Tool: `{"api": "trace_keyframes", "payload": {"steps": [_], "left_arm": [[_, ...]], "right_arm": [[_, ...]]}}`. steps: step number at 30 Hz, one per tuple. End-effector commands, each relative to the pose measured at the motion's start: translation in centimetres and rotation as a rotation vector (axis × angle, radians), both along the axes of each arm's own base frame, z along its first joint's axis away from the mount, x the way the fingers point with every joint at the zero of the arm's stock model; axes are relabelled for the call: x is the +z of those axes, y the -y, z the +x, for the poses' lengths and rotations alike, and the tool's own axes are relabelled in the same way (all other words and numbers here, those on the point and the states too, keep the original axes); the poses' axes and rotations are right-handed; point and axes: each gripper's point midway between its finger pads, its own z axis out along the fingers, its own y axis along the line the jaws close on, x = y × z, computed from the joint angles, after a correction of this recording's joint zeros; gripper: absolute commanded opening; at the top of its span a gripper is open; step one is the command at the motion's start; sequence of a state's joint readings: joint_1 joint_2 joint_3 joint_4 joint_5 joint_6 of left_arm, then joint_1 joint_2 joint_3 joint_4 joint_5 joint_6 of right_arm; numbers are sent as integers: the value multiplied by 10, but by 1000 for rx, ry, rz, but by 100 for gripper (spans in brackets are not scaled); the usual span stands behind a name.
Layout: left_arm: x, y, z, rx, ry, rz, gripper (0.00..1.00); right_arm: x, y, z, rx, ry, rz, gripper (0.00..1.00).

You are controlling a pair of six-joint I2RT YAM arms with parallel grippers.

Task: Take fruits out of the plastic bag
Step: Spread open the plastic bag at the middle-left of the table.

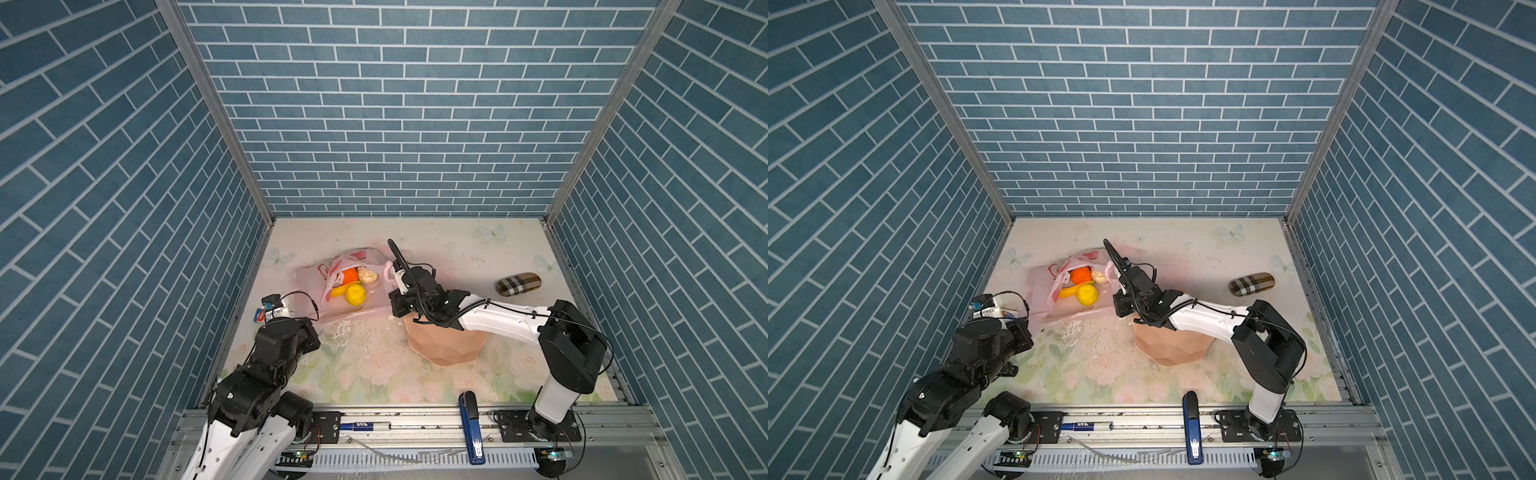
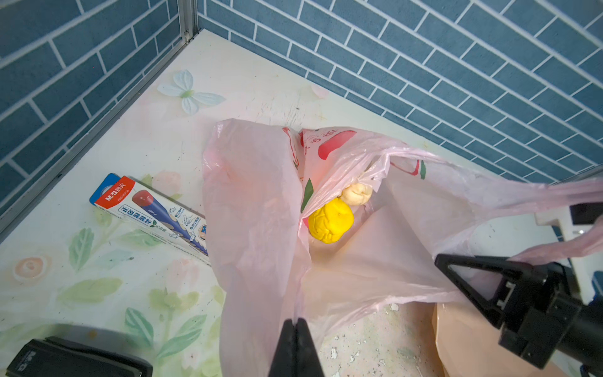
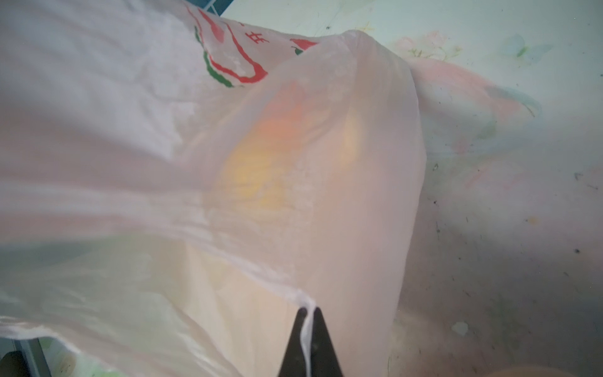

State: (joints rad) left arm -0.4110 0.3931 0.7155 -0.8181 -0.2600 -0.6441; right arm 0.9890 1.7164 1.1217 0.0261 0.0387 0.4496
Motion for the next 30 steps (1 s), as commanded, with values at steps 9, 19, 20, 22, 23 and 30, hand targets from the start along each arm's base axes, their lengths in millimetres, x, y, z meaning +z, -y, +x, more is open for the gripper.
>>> {"api": "trace_keyframes", "payload": {"steps": [9, 19, 20, 22, 23, 30], "left_arm": [[6, -14, -10, 76, 32, -38, 0], [22, -3, 5, 40, 70, -46, 0], [24, 0, 7, 32, 70, -48, 0], [26, 4, 12, 16, 70, -51, 0], [28, 7, 14, 9, 74, -54, 0], [32, 15, 26, -15, 88, -51, 0]], "right_arm": [[-2, 17, -14, -44, -40, -36, 14], [22, 30, -13, -89, -20, -40, 47], [26, 36, -13, -100, -14, -42, 50], [35, 44, -16, -112, -2, -39, 53], [40, 49, -17, -118, 4, -40, 55], [81, 81, -36, -100, 60, -10, 58]]}}
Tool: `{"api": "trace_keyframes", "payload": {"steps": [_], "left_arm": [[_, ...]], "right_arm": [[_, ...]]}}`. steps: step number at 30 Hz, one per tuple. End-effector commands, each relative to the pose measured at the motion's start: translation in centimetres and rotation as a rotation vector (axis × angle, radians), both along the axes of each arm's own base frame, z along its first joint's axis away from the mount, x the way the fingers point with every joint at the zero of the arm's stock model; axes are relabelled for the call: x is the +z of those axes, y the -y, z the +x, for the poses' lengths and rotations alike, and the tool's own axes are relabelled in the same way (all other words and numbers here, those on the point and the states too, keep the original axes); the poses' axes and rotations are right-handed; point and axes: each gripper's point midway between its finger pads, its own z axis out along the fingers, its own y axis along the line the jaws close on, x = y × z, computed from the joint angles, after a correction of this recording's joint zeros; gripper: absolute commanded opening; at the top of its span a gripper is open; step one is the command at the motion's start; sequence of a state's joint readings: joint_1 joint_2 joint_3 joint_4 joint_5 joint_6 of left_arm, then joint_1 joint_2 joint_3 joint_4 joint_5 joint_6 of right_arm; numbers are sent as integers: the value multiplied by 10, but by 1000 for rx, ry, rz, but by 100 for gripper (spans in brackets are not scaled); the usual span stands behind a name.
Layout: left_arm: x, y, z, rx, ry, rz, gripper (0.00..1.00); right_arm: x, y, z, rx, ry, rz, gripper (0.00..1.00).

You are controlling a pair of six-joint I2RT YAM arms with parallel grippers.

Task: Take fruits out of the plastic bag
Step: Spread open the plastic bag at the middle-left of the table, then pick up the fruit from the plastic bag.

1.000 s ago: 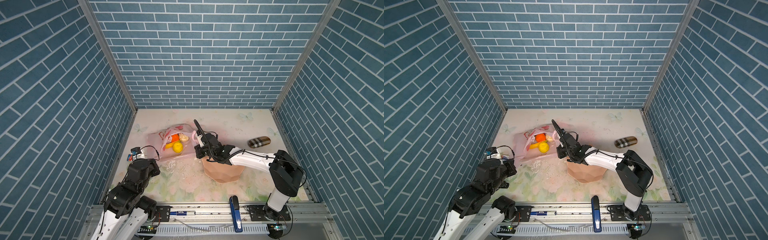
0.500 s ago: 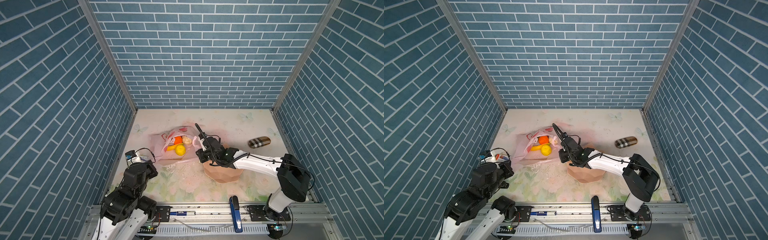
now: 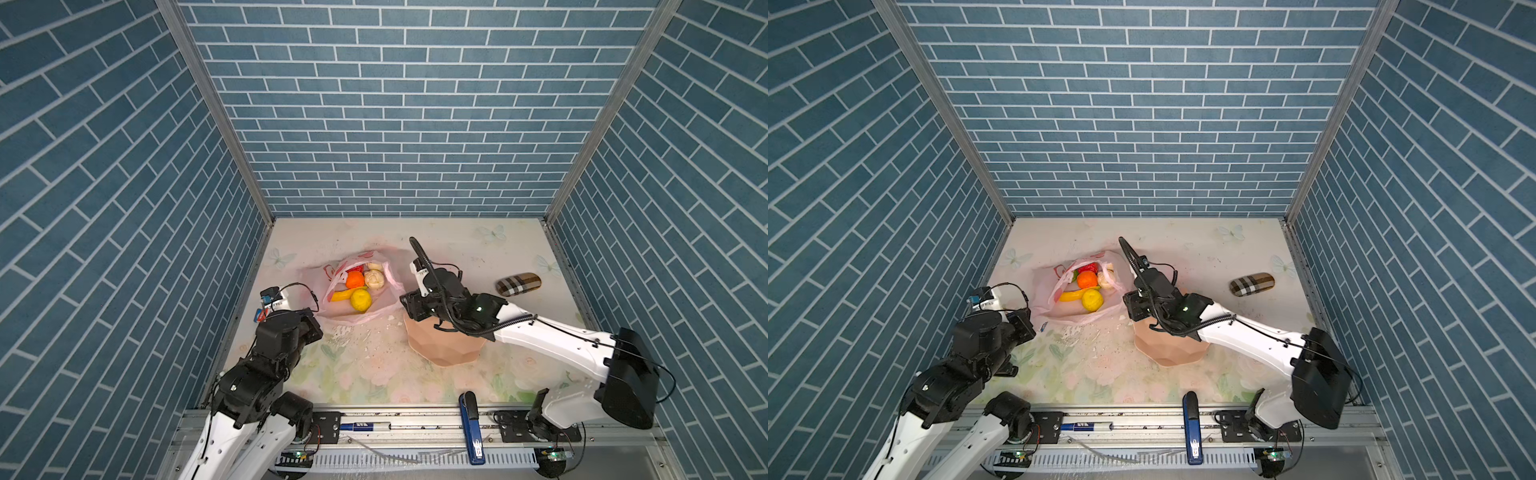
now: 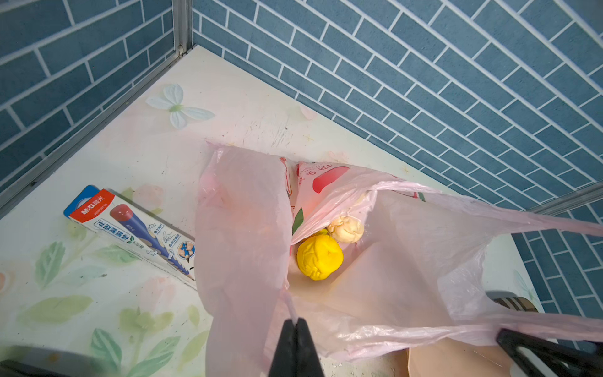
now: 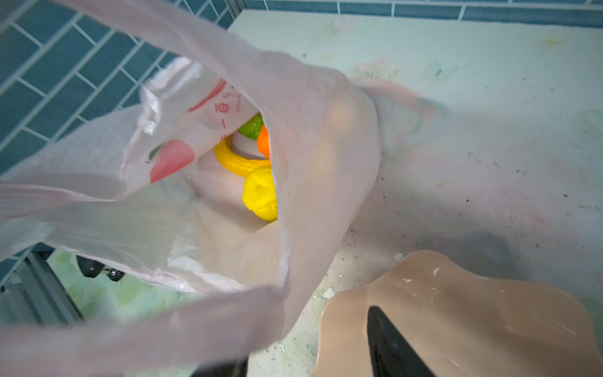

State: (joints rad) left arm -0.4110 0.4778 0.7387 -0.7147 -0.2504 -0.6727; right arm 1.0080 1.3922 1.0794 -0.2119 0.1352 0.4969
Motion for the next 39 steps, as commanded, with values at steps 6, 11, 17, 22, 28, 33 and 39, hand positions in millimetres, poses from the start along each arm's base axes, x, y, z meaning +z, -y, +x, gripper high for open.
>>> {"api": "trace_keyframes", "payload": {"steps": [6, 11, 17, 22, 28, 33, 39], "left_arm": [[26, 4, 7, -23, 74, 4, 0], [26, 3, 5, -22, 74, 2, 0], [20, 4, 6, -25, 60, 1, 0], [19, 4, 6, -21, 55, -1, 0], [17, -1, 3, -3, 43, 20, 0], [10, 3, 6, -13, 27, 12, 0], [1, 5, 7, -17, 9, 5, 0]], "right_arm": [[52, 56, -8, -52, 136, -88, 59], [106, 22, 1, 39, 199, -65, 54], [129, -65, 7, 227, 155, 40, 46], [96, -125, 10, 323, 88, -5, 39], [35, -153, 7, 368, -61, -33, 32], [0, -155, 7, 369, -115, -95, 31], [-24, -158, 10, 373, -145, -135, 30]]}}
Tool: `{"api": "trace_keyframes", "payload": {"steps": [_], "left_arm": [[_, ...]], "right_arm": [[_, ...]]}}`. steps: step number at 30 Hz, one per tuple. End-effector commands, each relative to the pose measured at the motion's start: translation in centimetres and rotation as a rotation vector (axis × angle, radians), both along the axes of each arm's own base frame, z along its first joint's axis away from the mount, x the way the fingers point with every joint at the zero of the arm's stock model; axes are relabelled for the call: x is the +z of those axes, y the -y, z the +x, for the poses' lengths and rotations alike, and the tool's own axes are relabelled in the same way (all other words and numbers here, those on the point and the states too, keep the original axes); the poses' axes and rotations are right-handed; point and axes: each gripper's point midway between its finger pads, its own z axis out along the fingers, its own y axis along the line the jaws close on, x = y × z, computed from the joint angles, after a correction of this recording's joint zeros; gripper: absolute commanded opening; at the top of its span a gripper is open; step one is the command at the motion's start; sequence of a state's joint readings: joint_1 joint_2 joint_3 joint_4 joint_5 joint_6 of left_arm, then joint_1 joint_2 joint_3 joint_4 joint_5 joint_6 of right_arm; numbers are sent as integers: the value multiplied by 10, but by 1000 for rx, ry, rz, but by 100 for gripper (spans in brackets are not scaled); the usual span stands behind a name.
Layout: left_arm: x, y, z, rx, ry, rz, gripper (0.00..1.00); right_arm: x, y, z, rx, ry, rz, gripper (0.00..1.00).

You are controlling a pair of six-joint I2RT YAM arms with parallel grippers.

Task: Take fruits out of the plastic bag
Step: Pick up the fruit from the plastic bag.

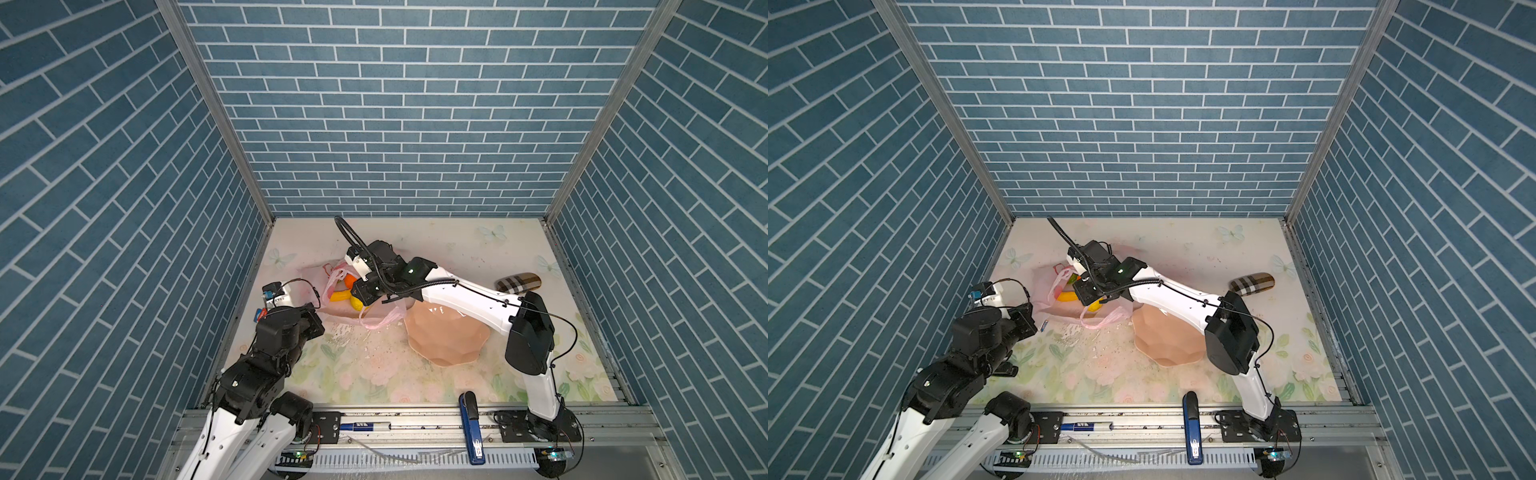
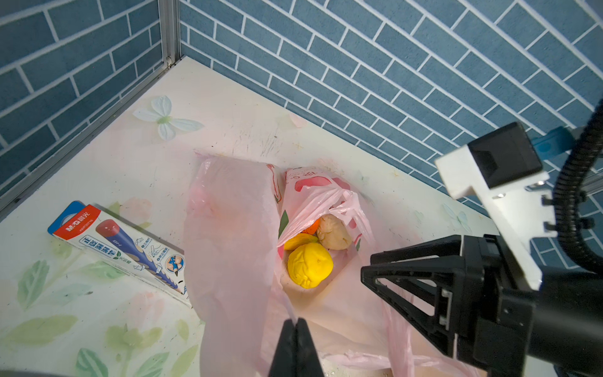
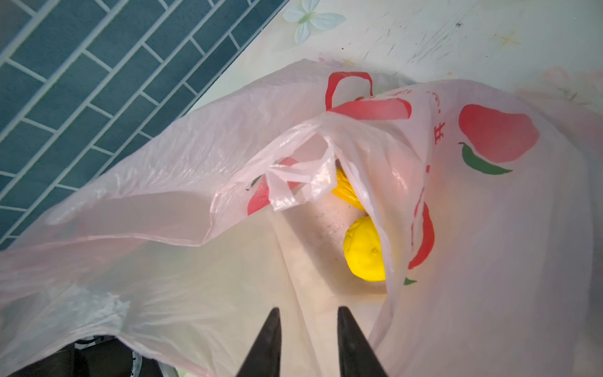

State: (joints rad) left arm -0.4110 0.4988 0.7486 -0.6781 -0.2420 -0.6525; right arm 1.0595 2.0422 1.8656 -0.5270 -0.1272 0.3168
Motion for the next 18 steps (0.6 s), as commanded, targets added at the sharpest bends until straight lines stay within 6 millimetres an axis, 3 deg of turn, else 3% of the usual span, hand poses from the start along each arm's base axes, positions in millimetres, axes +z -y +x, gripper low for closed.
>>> {"api": "trace_keyframes", "payload": {"steps": [1, 7, 10, 14, 18], "left_arm": [[-7, 0, 1, 1, -16, 2, 0], [-7, -1, -1, 7, -12, 4, 0], [-7, -2, -1, 8, -10, 4, 0], [-5, -2, -2, 7, -2, -2, 0], [-1, -3, -4, 9, 13, -7, 0]], "right_arm": [[2, -4, -3, 13, -25, 3, 29], [32, -7, -14, 55, 14, 38, 28], [37, -13, -25, 85, 10, 35, 27], [31, -23, -31, 94, -25, 49, 24], [9, -30, -29, 79, -63, 35, 21]]}}
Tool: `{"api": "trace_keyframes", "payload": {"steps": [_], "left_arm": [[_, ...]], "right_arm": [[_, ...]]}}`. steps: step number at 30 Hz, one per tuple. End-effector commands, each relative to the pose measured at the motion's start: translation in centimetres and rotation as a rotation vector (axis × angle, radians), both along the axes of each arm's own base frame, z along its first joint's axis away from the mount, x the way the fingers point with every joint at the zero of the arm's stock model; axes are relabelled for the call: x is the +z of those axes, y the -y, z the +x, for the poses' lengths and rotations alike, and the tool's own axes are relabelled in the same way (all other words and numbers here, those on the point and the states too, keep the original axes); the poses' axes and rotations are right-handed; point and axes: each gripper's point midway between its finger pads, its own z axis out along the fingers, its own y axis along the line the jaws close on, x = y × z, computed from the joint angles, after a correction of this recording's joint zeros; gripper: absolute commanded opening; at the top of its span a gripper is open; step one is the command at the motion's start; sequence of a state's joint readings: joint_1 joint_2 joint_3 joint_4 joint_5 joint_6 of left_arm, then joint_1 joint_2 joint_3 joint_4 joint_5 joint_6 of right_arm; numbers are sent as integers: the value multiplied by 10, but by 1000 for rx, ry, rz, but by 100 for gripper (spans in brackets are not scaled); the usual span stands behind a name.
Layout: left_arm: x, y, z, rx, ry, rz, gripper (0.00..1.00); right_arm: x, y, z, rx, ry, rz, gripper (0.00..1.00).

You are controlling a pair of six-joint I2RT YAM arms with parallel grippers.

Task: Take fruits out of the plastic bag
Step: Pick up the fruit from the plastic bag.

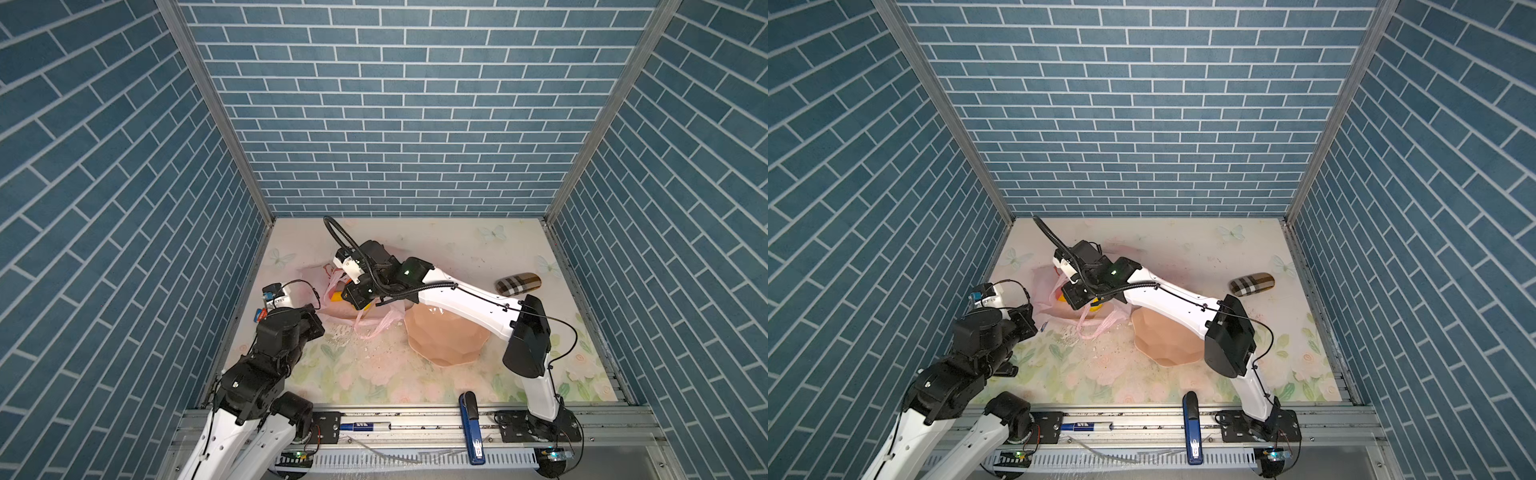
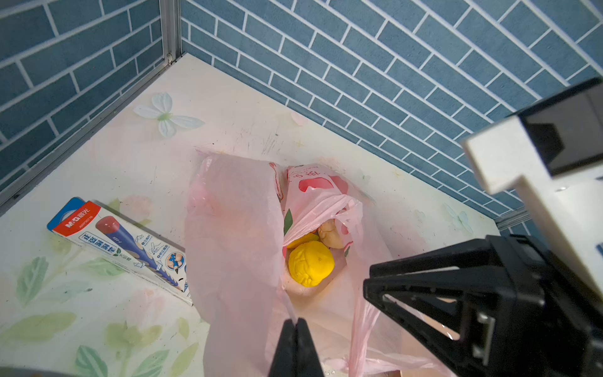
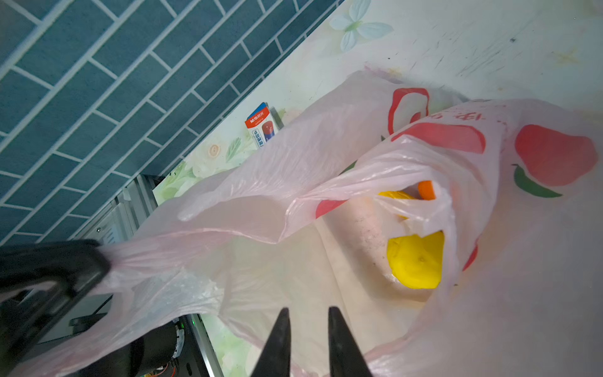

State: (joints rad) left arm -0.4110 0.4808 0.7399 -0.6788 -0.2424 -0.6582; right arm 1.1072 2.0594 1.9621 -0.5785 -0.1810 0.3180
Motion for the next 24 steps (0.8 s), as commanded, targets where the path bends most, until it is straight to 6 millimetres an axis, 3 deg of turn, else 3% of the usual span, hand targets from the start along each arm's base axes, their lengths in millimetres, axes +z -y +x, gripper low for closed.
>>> {"api": "trace_keyframes", "payload": {"steps": [1, 4, 6, 7, 9, 13, 18, 24], "left_arm": [[0, -3, -3, 8, 10, 0, 0], [-1, -5, -8, 10, 8, 2, 0], [-4, -6, -11, 10, -2, 3, 0], [-6, -6, -13, 7, -9, 3, 0], [-10, -8, -17, 4, -24, 4, 0], [-18, -10, -27, 0, -52, 3, 0], [-28, -9, -34, -13, -75, -17, 0], [-53, -2, -36, -32, -126, -44, 0]], "right_arm": [[-21, -11, 3, -11, -48, -18, 21], [-38, -16, 8, -28, -63, -39, 20], [-40, -18, 14, -44, -60, -33, 20], [-60, -20, 19, -56, -69, -60, 20], [-70, -21, 27, -81, -72, -68, 21], [-87, -20, 43, -131, -59, -80, 28], [-89, -13, 67, -209, 17, -103, 39], [-86, 1, 85, -283, 94, -117, 52]]}}
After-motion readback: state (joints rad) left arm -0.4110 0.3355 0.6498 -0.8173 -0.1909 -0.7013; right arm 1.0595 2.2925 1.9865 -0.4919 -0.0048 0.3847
